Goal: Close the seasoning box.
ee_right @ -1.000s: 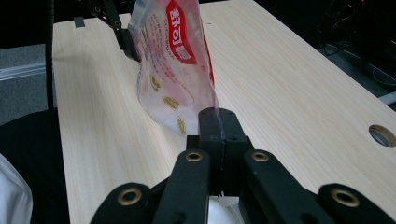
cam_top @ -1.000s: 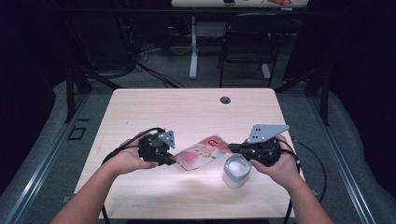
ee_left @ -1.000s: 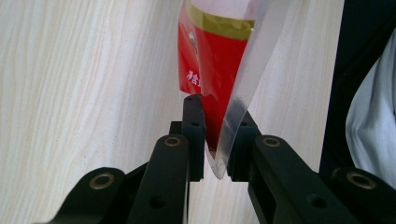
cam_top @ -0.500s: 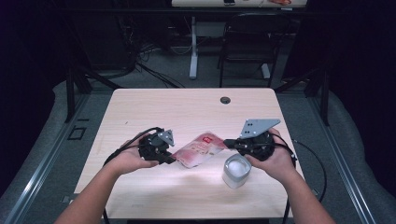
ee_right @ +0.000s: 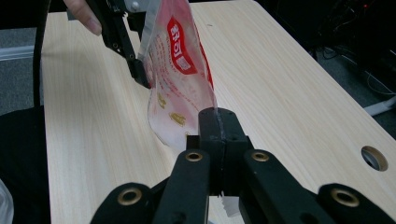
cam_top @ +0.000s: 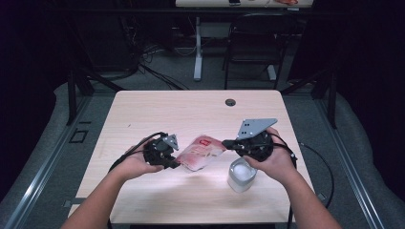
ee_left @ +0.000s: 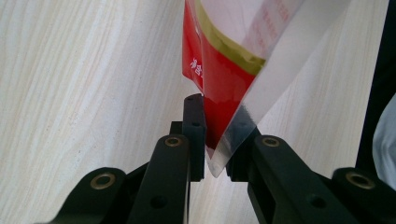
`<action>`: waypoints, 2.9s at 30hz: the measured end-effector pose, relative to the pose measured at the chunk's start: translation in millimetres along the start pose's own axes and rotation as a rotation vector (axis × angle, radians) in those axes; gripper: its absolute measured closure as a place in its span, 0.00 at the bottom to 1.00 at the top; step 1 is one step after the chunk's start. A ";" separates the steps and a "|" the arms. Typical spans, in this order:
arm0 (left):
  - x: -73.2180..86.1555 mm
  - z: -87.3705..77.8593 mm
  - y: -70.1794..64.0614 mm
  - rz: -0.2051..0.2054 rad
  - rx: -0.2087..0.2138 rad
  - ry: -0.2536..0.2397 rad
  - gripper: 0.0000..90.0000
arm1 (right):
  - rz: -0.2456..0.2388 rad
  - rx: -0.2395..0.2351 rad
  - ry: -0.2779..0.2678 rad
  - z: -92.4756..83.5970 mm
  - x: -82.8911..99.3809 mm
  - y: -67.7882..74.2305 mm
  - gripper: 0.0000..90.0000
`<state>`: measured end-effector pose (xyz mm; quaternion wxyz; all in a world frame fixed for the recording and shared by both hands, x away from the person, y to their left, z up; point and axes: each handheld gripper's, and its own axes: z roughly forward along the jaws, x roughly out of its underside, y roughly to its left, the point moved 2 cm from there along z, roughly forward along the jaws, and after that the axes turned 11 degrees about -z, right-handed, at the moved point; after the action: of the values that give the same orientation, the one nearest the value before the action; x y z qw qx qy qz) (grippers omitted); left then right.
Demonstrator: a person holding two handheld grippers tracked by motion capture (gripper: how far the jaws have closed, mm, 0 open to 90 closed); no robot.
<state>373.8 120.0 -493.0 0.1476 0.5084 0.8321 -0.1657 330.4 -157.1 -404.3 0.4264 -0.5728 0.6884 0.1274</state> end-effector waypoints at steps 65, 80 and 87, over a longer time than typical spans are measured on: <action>15.5 13.3 10.5 -0.093 -0.025 -0.037 0.72 | -0.075 -0.006 0.076 34.1 -8.8 8.2 1.00; 24.5 2.7 8.0 -0.111 -0.012 -0.128 0.74 | -0.054 -0.039 0.024 42.1 -17.6 11.3 0.97; 32.7 0.5 7.3 -0.121 -0.004 -0.174 0.77 | -0.020 -0.081 -0.006 49.1 -21.4 11.5 0.95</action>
<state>366.0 149.0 -507.9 0.2099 0.4406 0.8457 -0.2160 341.3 -106.3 -421.9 0.4062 -0.5962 0.6755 0.1524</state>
